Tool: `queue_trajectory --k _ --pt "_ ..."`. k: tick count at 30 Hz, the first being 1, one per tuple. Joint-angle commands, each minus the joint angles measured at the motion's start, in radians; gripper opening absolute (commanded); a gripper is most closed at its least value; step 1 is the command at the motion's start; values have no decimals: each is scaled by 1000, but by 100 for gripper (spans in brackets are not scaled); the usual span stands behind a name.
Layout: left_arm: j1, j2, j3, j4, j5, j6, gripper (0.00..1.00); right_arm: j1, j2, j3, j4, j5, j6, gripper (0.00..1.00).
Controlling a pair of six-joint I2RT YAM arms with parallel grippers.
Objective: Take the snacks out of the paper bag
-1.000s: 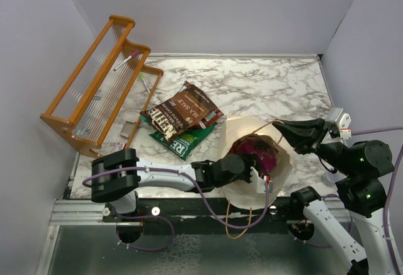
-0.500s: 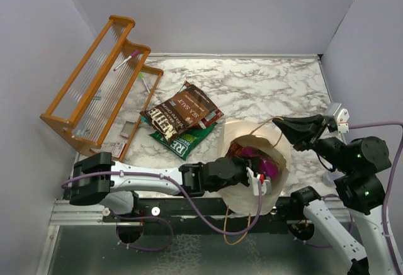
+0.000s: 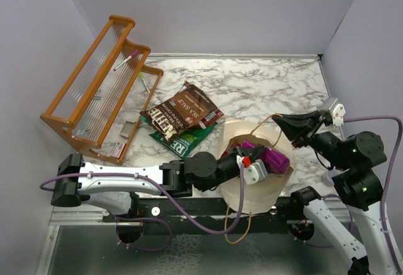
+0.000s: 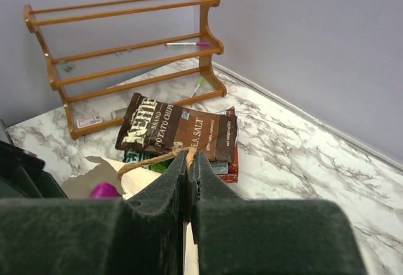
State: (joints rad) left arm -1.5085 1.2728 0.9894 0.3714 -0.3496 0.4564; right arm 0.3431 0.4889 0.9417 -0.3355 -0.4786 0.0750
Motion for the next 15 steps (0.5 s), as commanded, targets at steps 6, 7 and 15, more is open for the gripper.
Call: queue_trajectory --k 6,7,15 --pt "-8 -86 195 -33 -156 -163 0 0 1 15 -39 220 40 2" --pt "-8 -80 219 -53 -181 -169 0 0 2 17 -39 244 47 2" --pt "-7 62 358 -262 -256 -208 0 0 -3 23 -27 240 83 2"
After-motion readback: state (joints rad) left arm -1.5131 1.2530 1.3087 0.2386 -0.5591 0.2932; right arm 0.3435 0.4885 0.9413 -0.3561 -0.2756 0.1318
